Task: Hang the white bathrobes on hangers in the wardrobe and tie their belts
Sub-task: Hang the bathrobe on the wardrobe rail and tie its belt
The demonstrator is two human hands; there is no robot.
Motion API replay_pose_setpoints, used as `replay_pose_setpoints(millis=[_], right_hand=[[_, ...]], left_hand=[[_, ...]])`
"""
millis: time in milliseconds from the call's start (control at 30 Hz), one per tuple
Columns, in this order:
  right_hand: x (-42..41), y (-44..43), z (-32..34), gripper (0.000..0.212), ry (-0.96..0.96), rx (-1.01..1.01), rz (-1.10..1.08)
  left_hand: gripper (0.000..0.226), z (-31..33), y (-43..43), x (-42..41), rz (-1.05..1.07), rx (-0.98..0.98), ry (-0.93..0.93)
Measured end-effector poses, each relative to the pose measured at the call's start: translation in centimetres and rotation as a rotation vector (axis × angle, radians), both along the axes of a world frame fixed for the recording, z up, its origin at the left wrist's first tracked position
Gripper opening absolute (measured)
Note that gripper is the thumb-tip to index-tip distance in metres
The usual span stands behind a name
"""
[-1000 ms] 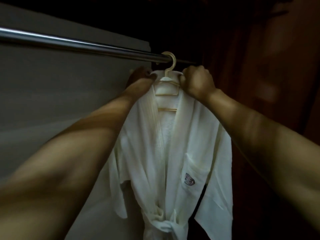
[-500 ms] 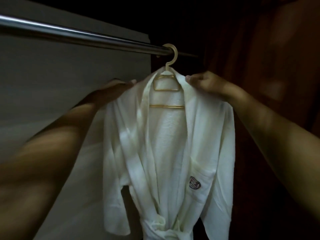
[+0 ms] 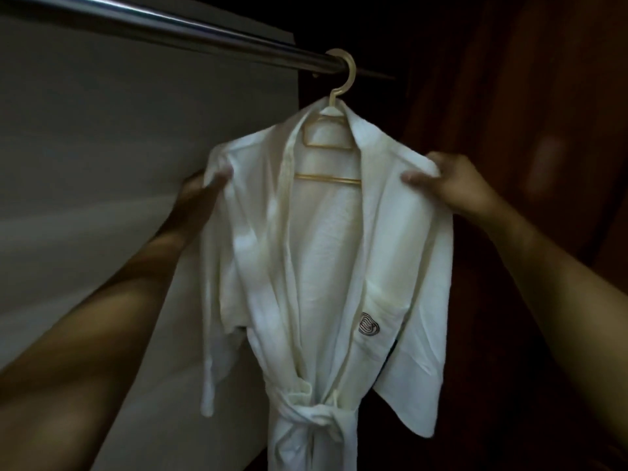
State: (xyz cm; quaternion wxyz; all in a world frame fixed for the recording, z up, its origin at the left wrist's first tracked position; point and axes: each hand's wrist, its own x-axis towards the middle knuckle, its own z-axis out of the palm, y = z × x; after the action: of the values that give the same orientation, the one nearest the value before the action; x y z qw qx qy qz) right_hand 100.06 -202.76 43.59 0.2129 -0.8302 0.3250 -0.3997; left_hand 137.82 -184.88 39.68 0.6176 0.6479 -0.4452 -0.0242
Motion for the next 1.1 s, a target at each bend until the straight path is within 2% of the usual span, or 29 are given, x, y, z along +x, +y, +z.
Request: replay_pose_setpoints(millis=[33,133,200,267,333,433,500,567,633,667,733,800,833,900,1033,1100], right_hand=[[-0.5,-0.2,-1.4,0.033,-0.105,0.056,0.019],[-1.5,-0.5,-4.9,0.042,-0.273,0.156,0.006],[-1.5,-0.4,-6.7,0.056,-0.327,0.192,-0.042],[-1.3,-0.1,-8.6,0.062,-0.359,0.238,-0.069],[-1.3,0.4,-10.7,0.065,-0.296,0.272,-0.112],[-1.1,1.2,-12.7,0.076,-0.169,0.13,-0.262],[-0.5,2.7,-11.5,0.079,-0.256,-0.051,-0.354],[0.7,4.6,-9.3,0.069,-0.348,-0.248,-0.392],[2.3,5.8,-7.4,0.06,-0.311,-0.395,-0.384],[3.4,6.2,-6.7,0.059,-0.235,-0.435,-0.397],[5.6,6.5,-6.1,0.058,0.04,-0.496,-0.475],[7.4,6.2,-6.1,0.049,0.244,-0.495,-0.461],[7.9,5.9,-6.1,0.042,0.26,-0.466,-0.406],[8.9,5.3,-5.7,0.037,0.187,-0.389,-0.323],[12.4,6.6,-3.7,0.031,-0.027,-0.378,-0.181],[13.2,6.4,-3.6,0.024,-0.016,-0.344,-0.151]], left_hand=[[0.034,-1.0,0.3,0.3,0.009,0.039,-0.013],[0.058,-6.2,0.7,3.2,0.143,0.247,0.005],[0.072,-9.3,1.0,4.5,0.25,0.368,0.059],[0.075,-12.0,1.8,4.4,0.303,0.452,0.091],[0.076,-14.0,2.1,3.8,0.351,0.493,0.032],[0.081,-14.3,1.4,1.8,0.482,0.352,-0.118],[0.073,-12.0,0.7,-0.3,0.526,0.153,-0.214],[0.064,-8.5,-0.2,-3.3,0.442,-0.004,-0.249],[0.06,-5.2,-1.4,-6.8,0.289,-0.022,-0.223],[0.063,-3.9,-2.3,-8.3,0.234,0.006,-0.227],[0.067,-2.2,-3.9,-10.4,0.199,0.134,-0.277],[0.052,-1.6,-5.4,-10.7,0.21,0.25,-0.304],[0.039,-1.3,-6.0,-10.5,0.207,0.272,-0.275],[0.028,-1.1,-6.6,-10.4,0.174,0.221,-0.227],[0.018,-1.4,-7.1,-12.7,0.019,0.003,-0.403],[0.021,-2.3,-6.9,-12.4,-0.016,0.031,-0.423]])
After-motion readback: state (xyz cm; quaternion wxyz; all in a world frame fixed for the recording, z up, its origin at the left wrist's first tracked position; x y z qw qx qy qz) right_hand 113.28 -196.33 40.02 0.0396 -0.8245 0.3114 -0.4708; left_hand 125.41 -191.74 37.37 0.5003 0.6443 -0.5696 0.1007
